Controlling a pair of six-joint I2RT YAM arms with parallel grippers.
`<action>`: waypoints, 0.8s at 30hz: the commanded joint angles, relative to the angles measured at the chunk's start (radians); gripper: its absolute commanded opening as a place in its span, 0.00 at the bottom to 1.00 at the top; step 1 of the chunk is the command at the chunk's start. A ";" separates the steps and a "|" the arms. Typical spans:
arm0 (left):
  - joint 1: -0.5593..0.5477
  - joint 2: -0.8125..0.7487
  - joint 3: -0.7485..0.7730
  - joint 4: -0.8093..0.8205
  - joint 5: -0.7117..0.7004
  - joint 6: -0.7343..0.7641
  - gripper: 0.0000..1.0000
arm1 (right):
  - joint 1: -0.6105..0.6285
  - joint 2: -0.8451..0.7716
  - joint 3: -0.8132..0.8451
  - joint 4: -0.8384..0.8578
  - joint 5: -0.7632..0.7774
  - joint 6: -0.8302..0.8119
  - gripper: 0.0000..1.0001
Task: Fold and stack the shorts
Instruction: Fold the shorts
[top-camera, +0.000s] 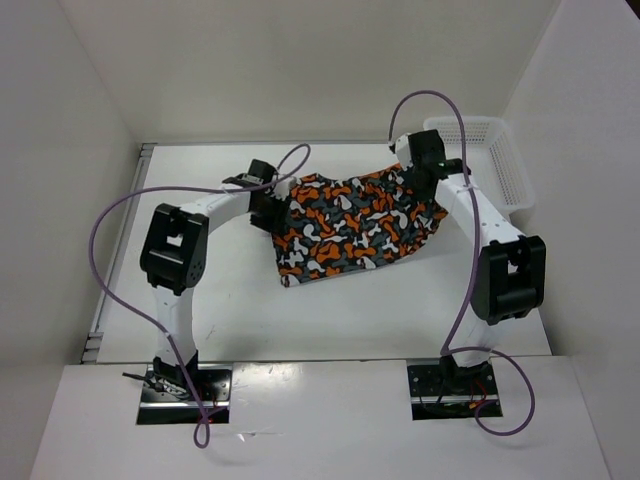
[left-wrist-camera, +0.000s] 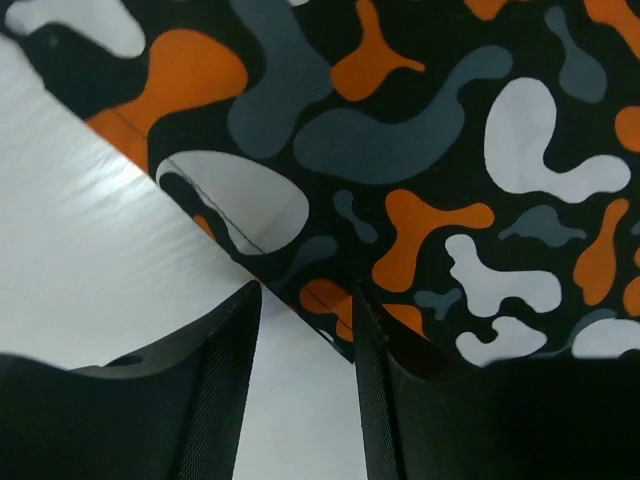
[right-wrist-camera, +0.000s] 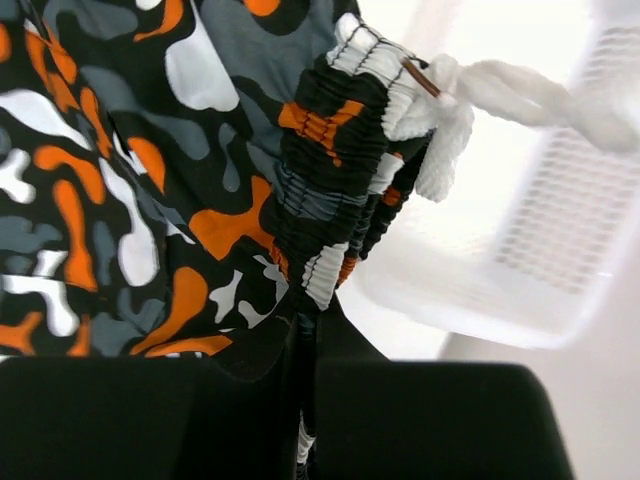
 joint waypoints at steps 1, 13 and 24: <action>-0.047 0.073 0.037 0.009 0.017 0.003 0.49 | 0.005 -0.034 0.102 0.012 0.096 -0.051 0.00; -0.123 0.232 0.245 0.001 0.013 0.003 0.33 | 0.140 0.033 0.203 -0.022 0.104 0.012 0.00; -0.123 0.268 0.324 -0.015 0.025 0.003 0.32 | 0.370 0.167 0.318 -0.001 0.081 0.180 0.00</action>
